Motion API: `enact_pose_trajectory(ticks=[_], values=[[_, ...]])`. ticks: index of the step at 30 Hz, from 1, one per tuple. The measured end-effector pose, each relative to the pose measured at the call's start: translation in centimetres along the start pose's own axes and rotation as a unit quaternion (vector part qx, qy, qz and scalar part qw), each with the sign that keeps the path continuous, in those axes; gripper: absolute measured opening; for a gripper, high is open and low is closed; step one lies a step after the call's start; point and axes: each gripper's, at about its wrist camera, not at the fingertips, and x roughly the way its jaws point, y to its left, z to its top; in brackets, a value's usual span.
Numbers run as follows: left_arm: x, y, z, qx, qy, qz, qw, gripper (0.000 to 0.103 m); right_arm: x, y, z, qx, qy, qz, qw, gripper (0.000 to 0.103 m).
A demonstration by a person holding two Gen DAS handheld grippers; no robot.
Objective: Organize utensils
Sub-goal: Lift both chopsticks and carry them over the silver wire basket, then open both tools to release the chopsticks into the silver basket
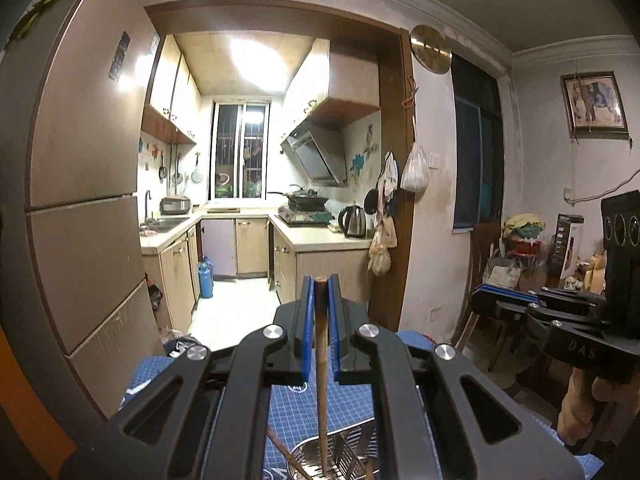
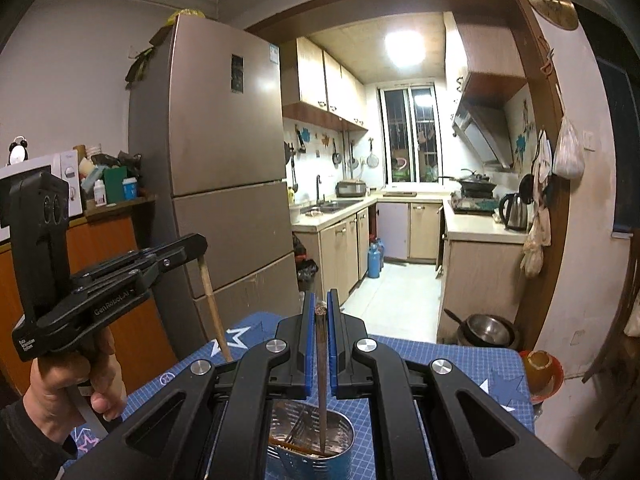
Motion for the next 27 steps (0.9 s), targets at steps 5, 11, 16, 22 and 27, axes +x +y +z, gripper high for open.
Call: enact_pose_trajectory(ticks=[5,11,16,22,27], values=[[1.6,0.4,-1.6,0.004,0.017,0.002,0.9999,0.005,1.4,-0.3,-1.5,0.004,0.013,0.001,1.0,0.007],[2.5,0.7,-3.0,-0.001,0.031,0.003,0.9995,0.005,2.7,-0.8,-2.7,0.009,0.026,0.001,1.0,0.007],[2.9,1.1,-3.6,-0.009,0.039,0.006,0.9992,0.006,3.2,-0.8,-3.2,0.007,0.032,0.005,0.999,0.007],[2.4,0.7,-3.4,-0.008,0.034,0.008,0.9993,0.039,2.6,-0.6,-3.0,0.002,0.025,0.001,1.0,0.007],[0.5,0.6,-2.6,-0.004,0.023,0.012,0.9997,0.041,-1.0,0.1,-1.9,-0.007,-0.002,-0.003,1.0,0.011]])
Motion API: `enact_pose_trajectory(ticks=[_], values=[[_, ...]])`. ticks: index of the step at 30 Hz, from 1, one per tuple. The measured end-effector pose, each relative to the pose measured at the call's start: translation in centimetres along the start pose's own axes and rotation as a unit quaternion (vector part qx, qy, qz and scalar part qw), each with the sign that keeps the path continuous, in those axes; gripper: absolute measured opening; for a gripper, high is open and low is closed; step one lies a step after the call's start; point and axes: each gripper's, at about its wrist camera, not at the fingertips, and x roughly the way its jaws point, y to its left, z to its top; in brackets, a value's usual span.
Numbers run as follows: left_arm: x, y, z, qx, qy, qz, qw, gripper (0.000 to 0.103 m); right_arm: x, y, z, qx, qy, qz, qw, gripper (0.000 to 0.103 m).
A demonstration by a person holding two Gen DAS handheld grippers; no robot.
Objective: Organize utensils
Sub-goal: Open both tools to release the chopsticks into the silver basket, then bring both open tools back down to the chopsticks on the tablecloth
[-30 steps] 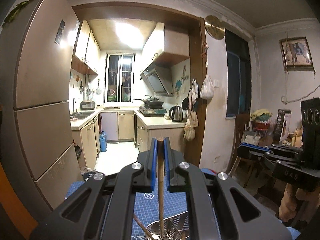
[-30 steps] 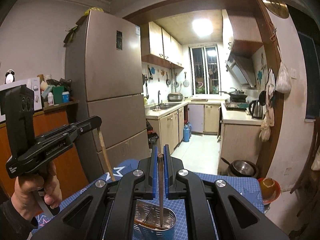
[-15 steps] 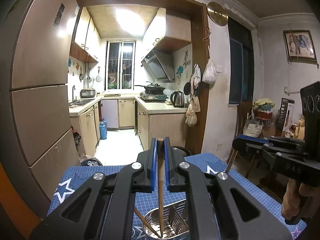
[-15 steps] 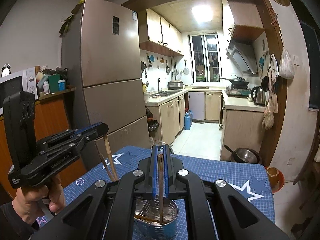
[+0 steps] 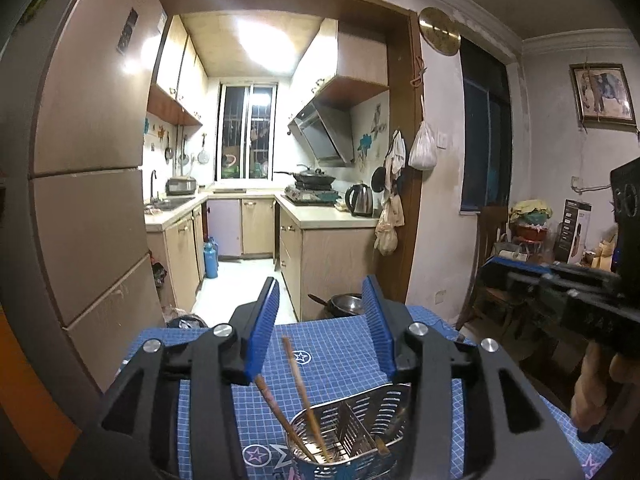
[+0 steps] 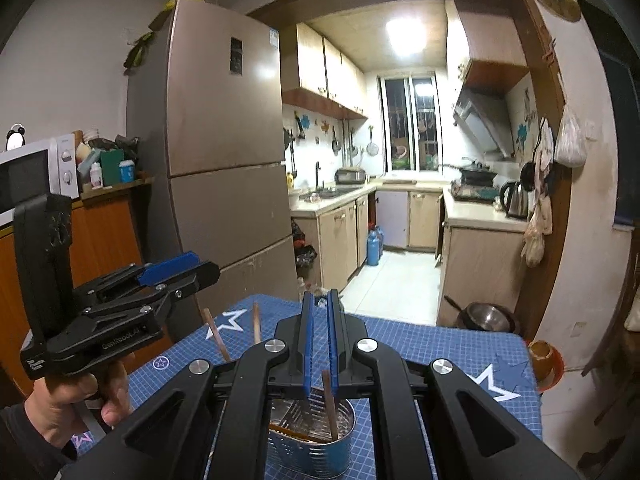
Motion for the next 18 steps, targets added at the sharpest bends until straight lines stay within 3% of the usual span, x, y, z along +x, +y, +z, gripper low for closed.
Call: enact_pose_trajectory(ticks=[3,7,10,12,18], values=[[-3.2,-0.2,0.8,0.011,-0.017,0.0,0.9998,0.042,-4.7,1.1,0.4,-0.01,-0.025,0.001,1.0,0.022],[-10.3,0.2,0.8,0.026,-0.05,0.009,0.9984,0.054,-12.7,3.2,-1.8,-0.03,-0.061,-0.003,0.998,0.032],[-15.9,0.7,-1.5,0.043,-0.057,0.023,0.9972,0.062,-18.0,4.8,-7.1,-0.03,-0.062,-0.006,0.998,0.033],[-18.4,1.3,-3.9,0.046,-0.047,0.027,0.9974,0.063,-19.5,5.4,-11.1,-0.021,-0.042,-0.011,0.999,0.033],[-21.5,2.7,-14.6,0.027,0.05,0.047,0.9973,0.063,-20.6,6.7,-24.4,0.041,0.052,-0.039,0.997,0.033]])
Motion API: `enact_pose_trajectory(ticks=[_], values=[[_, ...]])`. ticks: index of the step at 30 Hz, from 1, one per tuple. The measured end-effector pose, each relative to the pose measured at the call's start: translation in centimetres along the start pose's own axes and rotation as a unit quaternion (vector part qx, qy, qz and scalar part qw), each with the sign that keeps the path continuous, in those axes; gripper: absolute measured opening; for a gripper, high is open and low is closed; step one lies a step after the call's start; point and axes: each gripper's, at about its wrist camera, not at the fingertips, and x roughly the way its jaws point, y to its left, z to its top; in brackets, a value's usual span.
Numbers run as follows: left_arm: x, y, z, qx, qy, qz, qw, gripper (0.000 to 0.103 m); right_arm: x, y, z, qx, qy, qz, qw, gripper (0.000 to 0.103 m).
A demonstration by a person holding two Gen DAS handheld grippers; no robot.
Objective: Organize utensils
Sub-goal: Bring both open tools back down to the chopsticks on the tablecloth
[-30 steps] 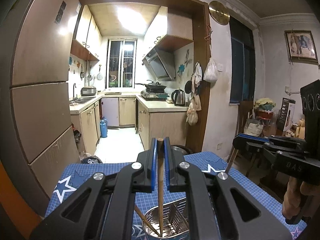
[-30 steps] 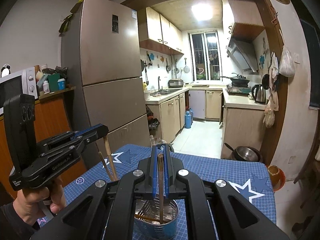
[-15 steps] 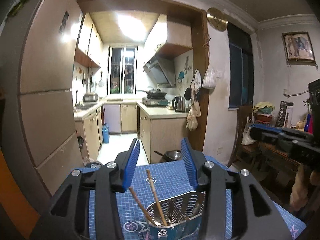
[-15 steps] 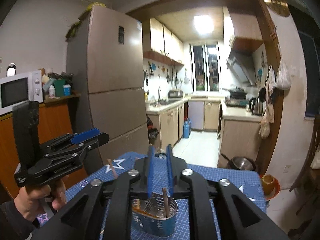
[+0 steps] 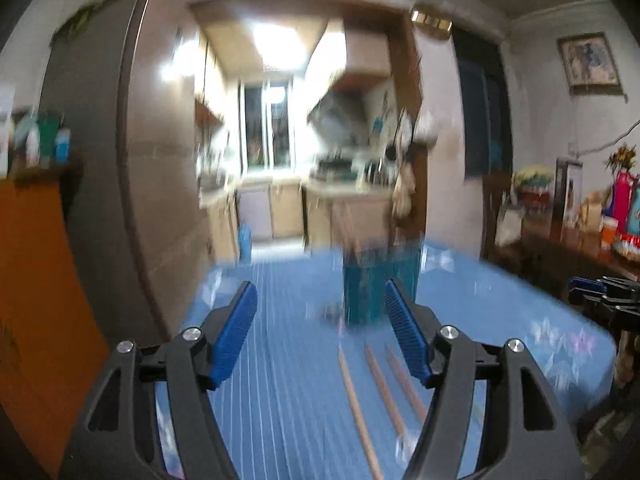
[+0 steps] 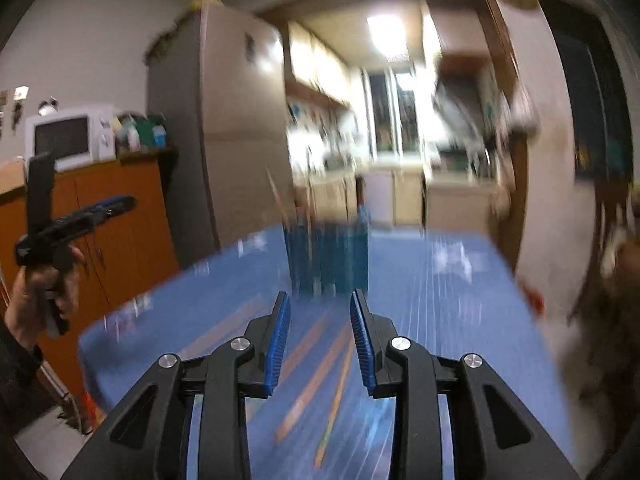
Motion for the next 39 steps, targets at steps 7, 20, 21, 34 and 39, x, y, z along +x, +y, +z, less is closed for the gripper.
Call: enact_pose_trajectory(ticks=[7,20,21,34,39], values=[[1.8,-1.2,-10.1,-0.035,0.103,-0.015,0.9939,0.063,0.5,1.3,-7.5,0.016,0.045,-0.022,0.999,0.033],[2.6,-2.5,-13.9,-0.044,0.118,-0.018,0.9919,0.063,4.3,2.2,-9.2,0.018,0.066,-0.059,0.996,0.015],[2.7,-2.6,-14.0,-0.045,0.118,-0.018,0.9917,0.063,4.3,2.1,-9.3,0.02,0.066,-0.059,0.996,0.015],[3.0,-3.6,-14.8,-0.034,0.113,-0.02,0.9928,0.063,4.9,2.0,-9.4,0.013,0.057,-0.064,0.996,0.015],[3.3,-4.5,-14.8,-0.022,0.111,-0.02,0.9934,0.058,4.8,2.0,-9.5,0.011,0.058,-0.062,0.996,0.015]])
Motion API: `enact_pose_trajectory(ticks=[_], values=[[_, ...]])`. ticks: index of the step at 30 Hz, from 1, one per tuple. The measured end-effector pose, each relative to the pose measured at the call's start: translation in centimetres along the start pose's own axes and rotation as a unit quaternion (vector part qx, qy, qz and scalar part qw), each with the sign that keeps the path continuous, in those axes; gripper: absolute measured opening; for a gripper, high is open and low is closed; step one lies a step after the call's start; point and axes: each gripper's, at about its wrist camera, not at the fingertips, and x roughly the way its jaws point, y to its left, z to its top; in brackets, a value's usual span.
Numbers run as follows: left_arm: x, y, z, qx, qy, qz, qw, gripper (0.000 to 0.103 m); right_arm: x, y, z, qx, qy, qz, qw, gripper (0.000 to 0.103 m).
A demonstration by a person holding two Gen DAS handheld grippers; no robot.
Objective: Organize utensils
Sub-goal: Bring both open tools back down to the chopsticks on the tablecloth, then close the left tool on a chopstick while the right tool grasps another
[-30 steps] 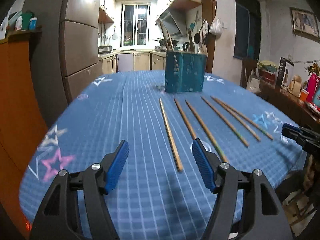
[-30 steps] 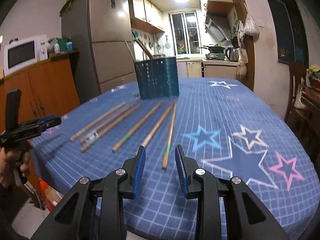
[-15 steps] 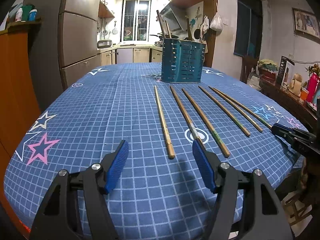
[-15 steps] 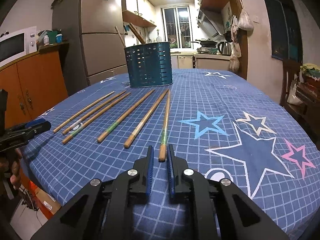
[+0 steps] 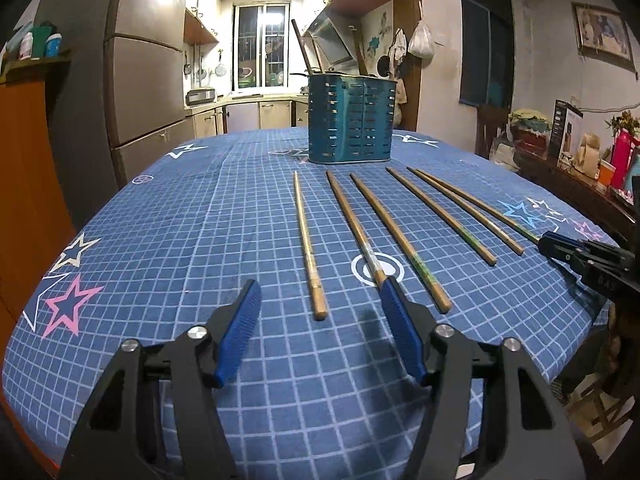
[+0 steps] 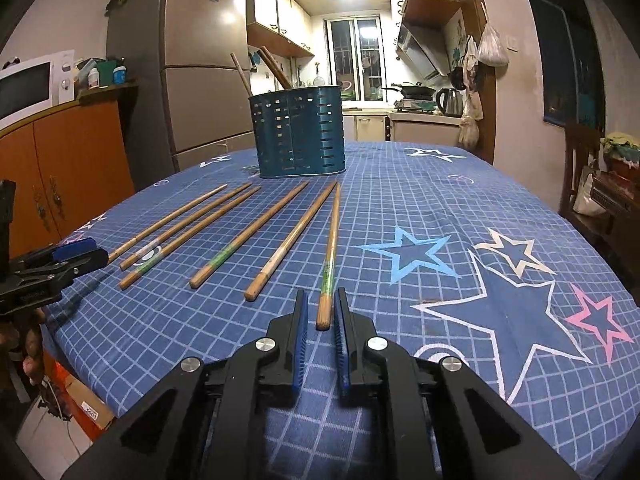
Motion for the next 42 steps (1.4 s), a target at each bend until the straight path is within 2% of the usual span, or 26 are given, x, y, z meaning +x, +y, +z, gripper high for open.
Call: enact_pose_trajectory(ticks=[7,9,16,32,36,42], values=[[0.6,-0.7,-0.7,0.001,0.004,0.011,0.9999,0.045,-0.1,-0.2,0.0,0.004,0.0,0.005,1.0,0.015],[0.7,-1.2,-0.9,0.004,-0.002,0.02,0.9998,0.044,-0.1,-0.3,-0.1,0.006,0.001,0.008,1.0,0.015],[1.1,-1.2,-0.8,-0.015,-0.012,0.046,0.9988,0.029,-0.2,-0.4,0.0,0.006,0.001,0.013,1.0,0.015],[0.8,-1.3,-0.9,-0.036,-0.023,0.061,0.9972,0.025,-0.3,-0.5,-0.2,0.004,-0.005,0.005,1.0,0.012],[0.7,-1.4,-1.1,-0.041,-0.029,0.068,0.9964,0.006,-0.6,-0.5,-0.5,0.008,-0.012,0.001,1.0,0.009],[0.4,-1.3,-1.5,-0.047,-0.038,0.069,0.9958,0.004,-0.8,-0.4,-0.9,0.009,-0.026,-0.001,1.0,0.008]])
